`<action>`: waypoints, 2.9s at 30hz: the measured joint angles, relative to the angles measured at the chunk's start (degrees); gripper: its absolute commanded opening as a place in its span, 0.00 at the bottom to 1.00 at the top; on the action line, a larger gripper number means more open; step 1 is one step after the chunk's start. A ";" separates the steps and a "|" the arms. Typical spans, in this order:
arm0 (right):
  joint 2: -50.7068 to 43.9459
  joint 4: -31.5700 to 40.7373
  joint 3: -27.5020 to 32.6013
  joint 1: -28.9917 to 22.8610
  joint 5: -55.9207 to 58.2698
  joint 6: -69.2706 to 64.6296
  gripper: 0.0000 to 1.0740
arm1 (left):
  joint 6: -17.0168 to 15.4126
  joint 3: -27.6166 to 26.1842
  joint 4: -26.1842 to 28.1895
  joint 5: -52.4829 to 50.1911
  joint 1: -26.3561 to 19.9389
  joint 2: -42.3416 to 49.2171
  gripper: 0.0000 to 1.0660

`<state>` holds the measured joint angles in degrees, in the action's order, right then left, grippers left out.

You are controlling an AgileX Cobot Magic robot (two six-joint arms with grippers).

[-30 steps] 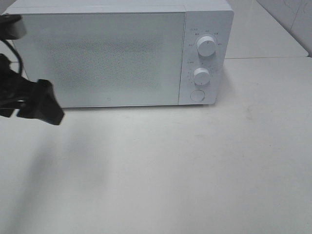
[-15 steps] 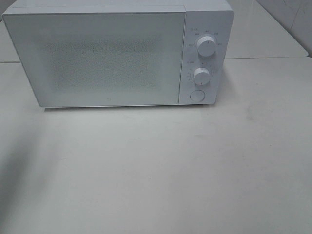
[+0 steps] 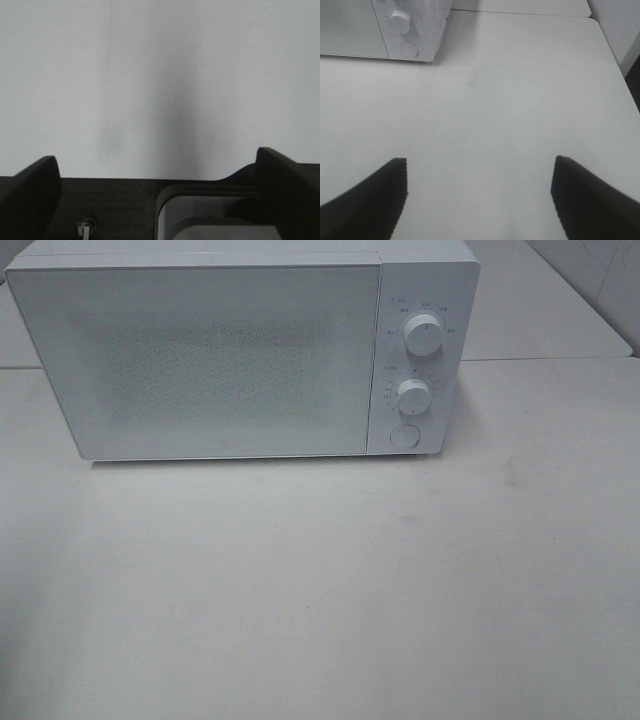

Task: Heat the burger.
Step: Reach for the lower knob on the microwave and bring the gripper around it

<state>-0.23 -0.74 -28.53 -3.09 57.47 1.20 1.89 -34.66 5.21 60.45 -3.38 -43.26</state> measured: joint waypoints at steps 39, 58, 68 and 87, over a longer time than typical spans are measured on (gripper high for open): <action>0.00 0.00 0.00 0.00 0.00 0.00 0.71 | 0.00 4.98 -1.15 1.15 0.00 43.54 0.94; 0.00 0.00 0.00 0.00 0.00 0.00 0.70 | 0.00 4.98 -1.20 1.15 0.00 43.54 0.94; 0.06 0.00 -0.29 0.00 -0.57 0.00 0.69 | 0.00 4.98 -1.20 1.15 0.00 43.54 0.94; 18.79 0.23 1.89 0.00 -24.69 -0.11 0.69 | 0.00 4.98 -1.20 1.15 0.00 43.54 0.94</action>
<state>18.56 -0.52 -26.64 -3.09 32.77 1.09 1.89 -29.68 4.01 61.59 -3.38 0.29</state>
